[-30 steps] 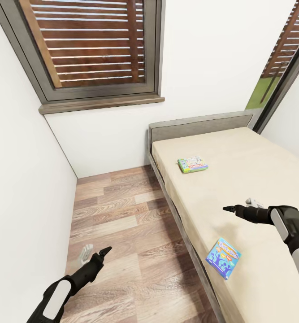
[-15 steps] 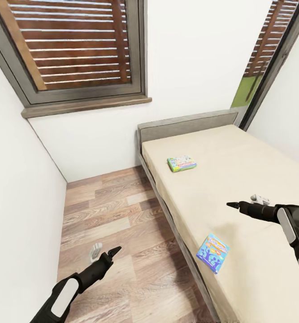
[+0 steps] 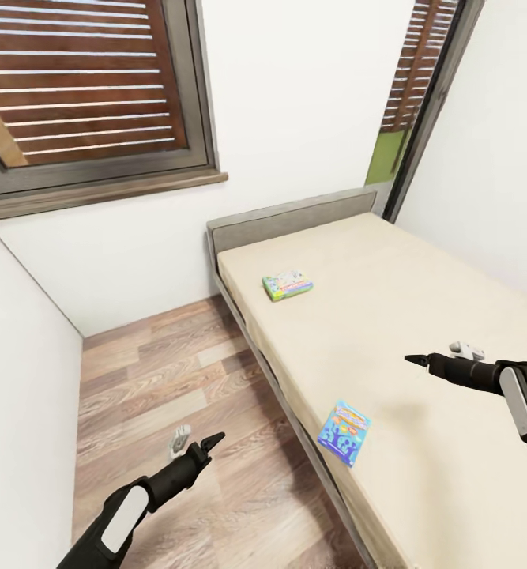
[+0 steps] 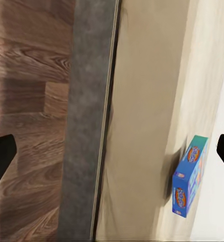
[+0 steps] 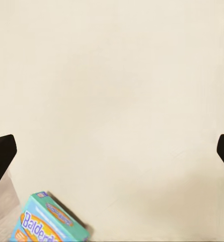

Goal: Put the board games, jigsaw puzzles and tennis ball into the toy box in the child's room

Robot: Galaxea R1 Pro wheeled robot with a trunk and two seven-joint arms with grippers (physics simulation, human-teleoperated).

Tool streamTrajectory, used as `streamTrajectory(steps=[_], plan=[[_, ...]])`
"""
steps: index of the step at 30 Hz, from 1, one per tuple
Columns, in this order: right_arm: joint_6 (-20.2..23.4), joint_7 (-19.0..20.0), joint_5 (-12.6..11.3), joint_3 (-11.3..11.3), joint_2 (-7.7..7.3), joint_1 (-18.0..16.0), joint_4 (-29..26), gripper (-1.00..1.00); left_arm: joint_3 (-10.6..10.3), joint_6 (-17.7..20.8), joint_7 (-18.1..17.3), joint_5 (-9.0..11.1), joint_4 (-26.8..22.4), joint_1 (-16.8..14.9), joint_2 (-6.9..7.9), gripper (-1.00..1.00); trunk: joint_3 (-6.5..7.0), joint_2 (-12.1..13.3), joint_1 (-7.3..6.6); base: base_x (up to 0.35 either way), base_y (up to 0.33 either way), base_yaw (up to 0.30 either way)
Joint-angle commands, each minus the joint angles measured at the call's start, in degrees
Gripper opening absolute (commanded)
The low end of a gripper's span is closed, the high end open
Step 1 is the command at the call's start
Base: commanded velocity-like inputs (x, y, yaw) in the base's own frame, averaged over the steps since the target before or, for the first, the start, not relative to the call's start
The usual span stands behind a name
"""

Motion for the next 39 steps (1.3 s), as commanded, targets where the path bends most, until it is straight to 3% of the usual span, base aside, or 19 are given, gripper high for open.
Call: streamTrajectory(steps=[1,17,29,39], plan=[[0.3,0.2,0.1,-0.1,0.02,-0.1,0.0,1.00,0.1,0.5,-0.1,0.4,0.0,0.0,-0.01,1.00,-0.04,0.0,0.00,0.000,0.000,-0.276],[0.7,0.2,0.1,-0.3,0.21,0.3,-0.9,1.00,-0.9,0.3,-1.6,0.2,0.3,-0.6,-0.18,1.00,-0.04,0.0,0.00,0.000,0.000,-0.279],[0.7,0.1,0.1,-0.3,0.30,0.3,-1.0,1.00,-4.1,0.3,-2.5,0.2,0.3,-1.5,0.05,1.00,-0.04,0.0,0.00,0.000,0.000,-0.280],[0.7,0.1,0.1,-0.3,0.22,0.3,-1.0,1.00,-4.9,0.4,-2.8,0.2,0.4,-2.0,0.21,1.00,-0.04,0.0,0.00,0.000,0.000,-0.280]])
